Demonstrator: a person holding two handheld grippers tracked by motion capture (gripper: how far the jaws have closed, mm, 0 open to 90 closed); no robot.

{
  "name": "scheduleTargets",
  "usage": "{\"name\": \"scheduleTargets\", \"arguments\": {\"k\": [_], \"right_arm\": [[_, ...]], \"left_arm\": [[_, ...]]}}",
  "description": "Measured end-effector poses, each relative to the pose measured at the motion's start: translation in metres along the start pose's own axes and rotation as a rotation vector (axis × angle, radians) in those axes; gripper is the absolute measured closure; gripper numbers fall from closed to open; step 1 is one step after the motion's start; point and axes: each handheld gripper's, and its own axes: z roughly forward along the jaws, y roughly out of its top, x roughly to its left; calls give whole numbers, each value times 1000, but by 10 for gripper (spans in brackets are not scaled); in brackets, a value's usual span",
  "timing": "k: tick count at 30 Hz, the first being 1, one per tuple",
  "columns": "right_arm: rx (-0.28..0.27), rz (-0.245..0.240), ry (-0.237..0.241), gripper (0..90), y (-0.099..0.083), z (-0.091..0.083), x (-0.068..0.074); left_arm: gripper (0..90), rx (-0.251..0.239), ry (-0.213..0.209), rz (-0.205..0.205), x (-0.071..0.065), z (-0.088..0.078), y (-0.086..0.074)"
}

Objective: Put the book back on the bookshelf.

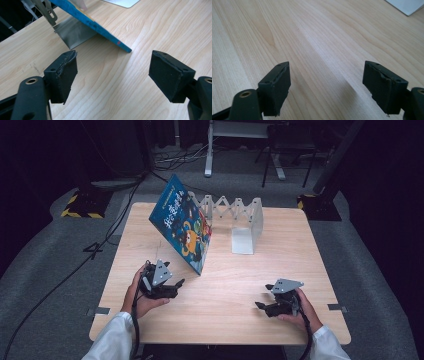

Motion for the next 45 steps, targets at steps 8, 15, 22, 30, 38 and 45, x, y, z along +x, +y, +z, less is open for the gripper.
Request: {"name": "scheduleTargets", "arguments": {"k": [8, 15, 22, 30, 38, 45], "right_arm": [[-1, -7, -67, 229, -6, -15, 0], [5, 11, -100, 229, -19, -28, -5], [15, 46, -133, 230, -34, -41, -12], [27, 82, -168, 229, -50, -54, -18], [22, 136, -200, 228, -72, -68, -24], [25, 180, -194, 223, -88, -77, -27]], "left_arm": [[201, 53, -12, 44, -11, -12, -10], [200, 102, -12, 84, -25, -18, -21], [197, 147, -13, 74, -29, -20, -41], [187, 177, -14, 70, -31, -30, -59], [181, 196, -32, 41, -32, -39, -73], [180, 179, -41, -68, -24, -46, -90]]}}
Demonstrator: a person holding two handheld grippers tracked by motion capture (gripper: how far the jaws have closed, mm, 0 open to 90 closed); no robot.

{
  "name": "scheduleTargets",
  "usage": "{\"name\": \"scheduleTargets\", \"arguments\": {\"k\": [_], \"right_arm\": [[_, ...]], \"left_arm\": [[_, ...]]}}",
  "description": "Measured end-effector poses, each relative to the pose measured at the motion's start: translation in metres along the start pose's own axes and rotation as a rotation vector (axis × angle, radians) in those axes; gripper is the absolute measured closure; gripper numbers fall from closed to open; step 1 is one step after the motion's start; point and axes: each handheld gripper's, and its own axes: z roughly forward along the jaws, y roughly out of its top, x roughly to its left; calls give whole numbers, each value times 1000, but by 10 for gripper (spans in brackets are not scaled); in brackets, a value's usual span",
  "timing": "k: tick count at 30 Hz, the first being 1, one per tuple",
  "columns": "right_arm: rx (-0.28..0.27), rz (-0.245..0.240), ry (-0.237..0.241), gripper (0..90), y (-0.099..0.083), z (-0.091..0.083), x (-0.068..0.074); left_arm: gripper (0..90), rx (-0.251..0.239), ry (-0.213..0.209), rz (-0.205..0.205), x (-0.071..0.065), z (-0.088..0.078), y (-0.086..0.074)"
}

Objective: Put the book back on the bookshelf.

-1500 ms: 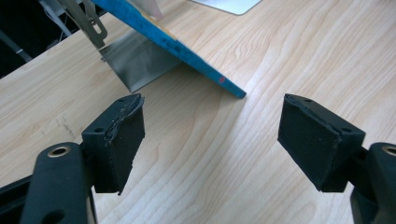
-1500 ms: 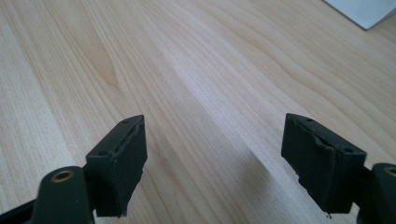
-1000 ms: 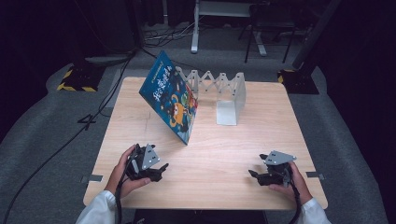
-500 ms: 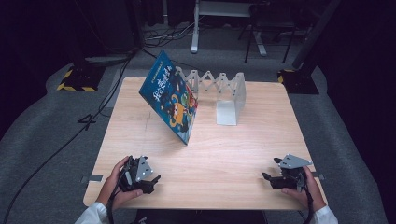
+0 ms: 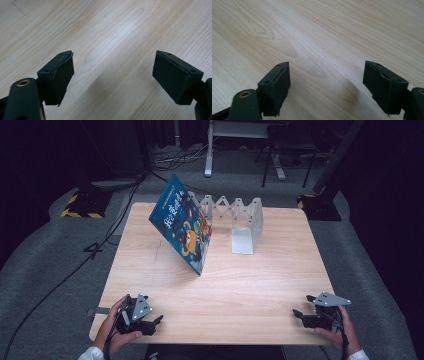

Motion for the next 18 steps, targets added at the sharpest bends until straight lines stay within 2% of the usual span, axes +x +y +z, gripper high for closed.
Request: {"name": "scheduleTargets", "arguments": {"k": [2, 3, 4, 7, 8, 9, 11, 12, 13, 18], "right_arm": [[-5, 16, 12, 218, -4, -2, -1], [-5, 16, 12, 218, -4, -2, -1], [-11, 24, 15, 216, -6, -2, -3], [-25, 76, 25, 198, -12, -3, -7], [-25, 76, 25, 198, -12, -3, -7], [-24, 97, 33, 194, -13, -3, -9], [-25, 97, 35, 194, -14, -3, -10], [-25, 95, 37, 190, -14, -3, -10], [-23, 96, 39, 186, -14, -3, -10], [-24, 93, 42, 184, -13, -3, -10]], "left_arm": [[182, -11, -12, -34, 3, -1, -5], [182, -11, -12, -34, 3, -1, -5], [182, -16, -23, -52, 6, -2, -8], [185, -24, -35, -98, 11, -3, -14], [185, -25, -35, -119, 12, -2, -16], [191, -13, -37, -139, 14, -2, -18], [191, -4, -40, -161, 16, 1, -22], [188, -16, -52, -178, 18, 1, -23], [183, -23, -45, -188, 18, 1, -25], [170, -55, -37, -181, 18, 2, -29]]}}
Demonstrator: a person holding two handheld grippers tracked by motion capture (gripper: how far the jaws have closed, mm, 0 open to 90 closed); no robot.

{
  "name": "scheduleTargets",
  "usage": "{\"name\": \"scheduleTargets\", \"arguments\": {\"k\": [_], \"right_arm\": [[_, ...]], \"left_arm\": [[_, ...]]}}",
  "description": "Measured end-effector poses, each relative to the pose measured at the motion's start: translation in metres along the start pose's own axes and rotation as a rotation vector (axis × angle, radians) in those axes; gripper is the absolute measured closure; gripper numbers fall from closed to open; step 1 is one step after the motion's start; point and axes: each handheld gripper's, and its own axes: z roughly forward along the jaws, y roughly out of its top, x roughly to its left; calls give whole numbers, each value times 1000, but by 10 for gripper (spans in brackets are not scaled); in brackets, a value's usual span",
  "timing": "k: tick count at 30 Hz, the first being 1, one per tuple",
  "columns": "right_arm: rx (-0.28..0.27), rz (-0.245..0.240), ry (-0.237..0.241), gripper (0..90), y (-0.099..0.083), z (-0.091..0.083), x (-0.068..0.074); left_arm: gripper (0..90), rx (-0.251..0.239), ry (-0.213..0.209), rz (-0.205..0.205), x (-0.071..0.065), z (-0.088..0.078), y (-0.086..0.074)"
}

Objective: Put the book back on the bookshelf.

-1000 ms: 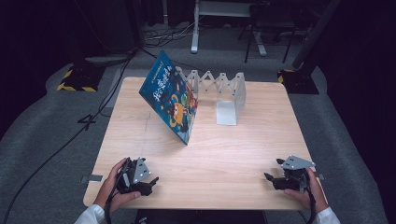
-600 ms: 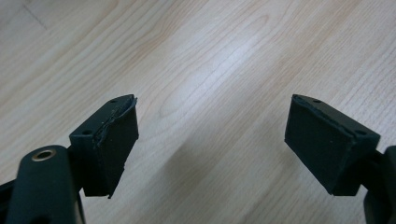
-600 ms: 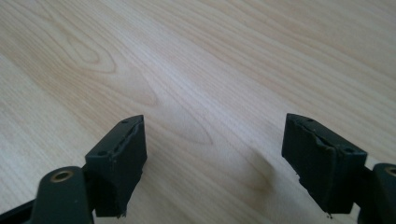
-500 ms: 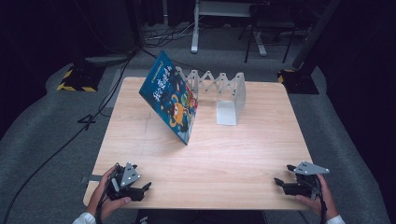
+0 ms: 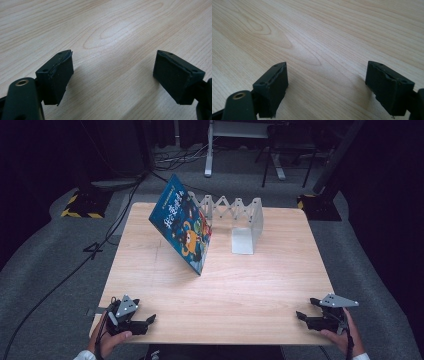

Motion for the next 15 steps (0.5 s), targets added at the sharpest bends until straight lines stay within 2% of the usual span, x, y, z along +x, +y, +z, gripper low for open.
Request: {"name": "scheduleTargets", "arguments": {"k": [8, 15], "right_arm": [[0, 7, -8, 184, 0, 0, 0], [0, 8, -10, 184, 0, 0, 0]], "left_arm": [[169, -15, 5, -10, -1, 0, -2], [169, -5, 17, -15, 0, 1, 0]]}}
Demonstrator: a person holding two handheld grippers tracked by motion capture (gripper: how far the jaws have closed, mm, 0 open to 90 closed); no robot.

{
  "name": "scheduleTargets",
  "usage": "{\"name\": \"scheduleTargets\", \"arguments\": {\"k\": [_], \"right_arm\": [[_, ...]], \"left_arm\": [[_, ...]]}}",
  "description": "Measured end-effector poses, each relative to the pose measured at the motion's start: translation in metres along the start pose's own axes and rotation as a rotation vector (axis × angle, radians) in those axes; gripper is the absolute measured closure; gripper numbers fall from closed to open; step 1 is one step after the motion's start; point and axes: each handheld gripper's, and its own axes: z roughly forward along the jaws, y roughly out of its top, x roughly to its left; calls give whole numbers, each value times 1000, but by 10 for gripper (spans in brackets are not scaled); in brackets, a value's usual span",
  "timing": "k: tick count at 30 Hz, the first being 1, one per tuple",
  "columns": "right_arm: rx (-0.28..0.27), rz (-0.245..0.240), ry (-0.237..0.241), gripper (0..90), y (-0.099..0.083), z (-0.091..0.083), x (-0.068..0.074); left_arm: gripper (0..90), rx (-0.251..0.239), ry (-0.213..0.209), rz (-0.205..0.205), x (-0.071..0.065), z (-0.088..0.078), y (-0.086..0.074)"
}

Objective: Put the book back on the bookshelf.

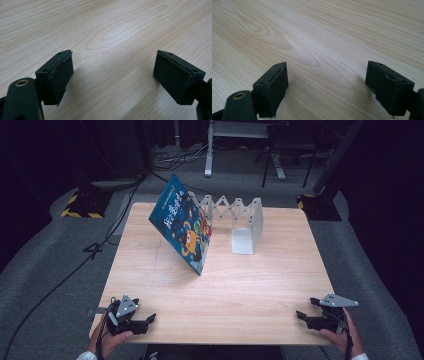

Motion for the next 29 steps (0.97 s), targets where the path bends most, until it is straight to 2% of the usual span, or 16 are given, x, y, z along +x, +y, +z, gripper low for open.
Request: {"name": "scheduleTargets", "arguments": {"k": [29], "right_arm": [[-2, 7, 2, 192, 0, 0, -1]], "left_arm": [[152, 12, 2, -4, 1, 1, 2]]}}
